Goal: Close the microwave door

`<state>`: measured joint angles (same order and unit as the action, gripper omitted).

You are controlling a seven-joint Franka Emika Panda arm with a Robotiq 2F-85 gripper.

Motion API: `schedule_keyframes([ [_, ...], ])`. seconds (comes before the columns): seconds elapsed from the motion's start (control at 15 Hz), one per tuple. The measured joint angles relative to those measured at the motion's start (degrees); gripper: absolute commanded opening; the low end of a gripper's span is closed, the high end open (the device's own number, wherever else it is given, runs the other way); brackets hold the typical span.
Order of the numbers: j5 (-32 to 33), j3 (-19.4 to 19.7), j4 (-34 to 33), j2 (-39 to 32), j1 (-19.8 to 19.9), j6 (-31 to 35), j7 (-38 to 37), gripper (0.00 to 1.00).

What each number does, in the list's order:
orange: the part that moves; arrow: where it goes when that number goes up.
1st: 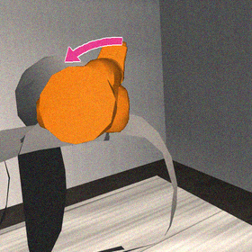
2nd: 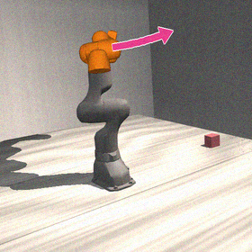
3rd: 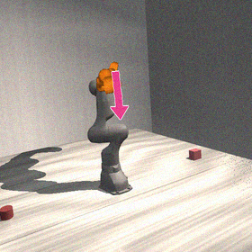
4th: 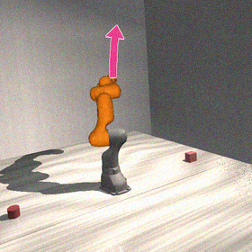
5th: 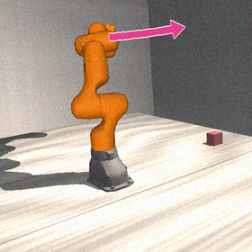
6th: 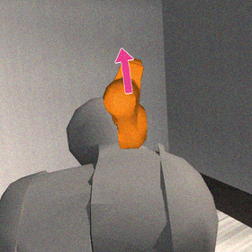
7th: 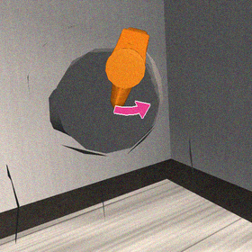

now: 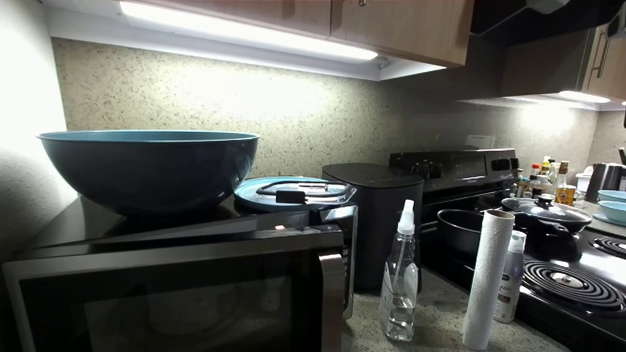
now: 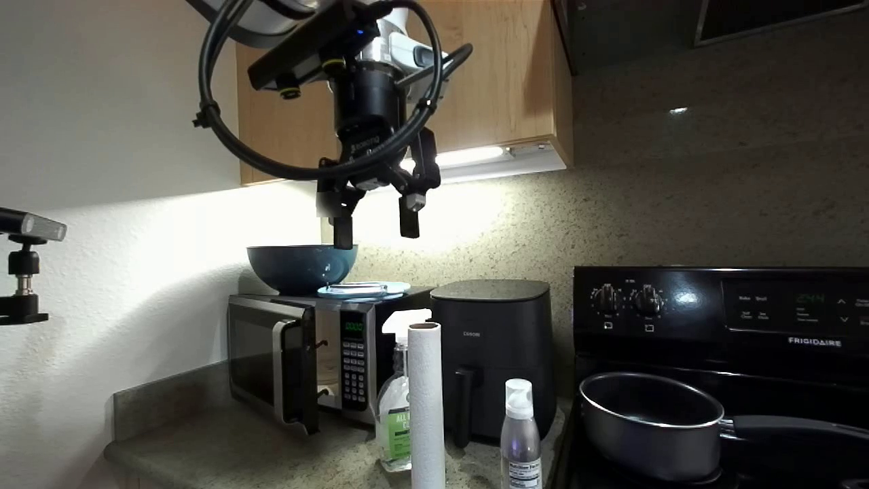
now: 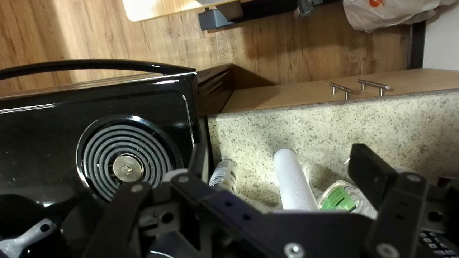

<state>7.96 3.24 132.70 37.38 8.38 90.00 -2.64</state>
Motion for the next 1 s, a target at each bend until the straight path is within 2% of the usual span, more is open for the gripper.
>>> schedule_keyframes([
  [0.27, 0.2, 0.1, 1.4, -1.0, -1.3, -2.1, 1.7, 1.00],
  [0.8, 0.3, 0.9, 1.9, -5.6, -8.5, -11.3, 13.5, 1.00],
  [1.0, 0.5, 1.0, 1.8, -6.8, -8.9, -12.4, 15.2, 1.00],
])
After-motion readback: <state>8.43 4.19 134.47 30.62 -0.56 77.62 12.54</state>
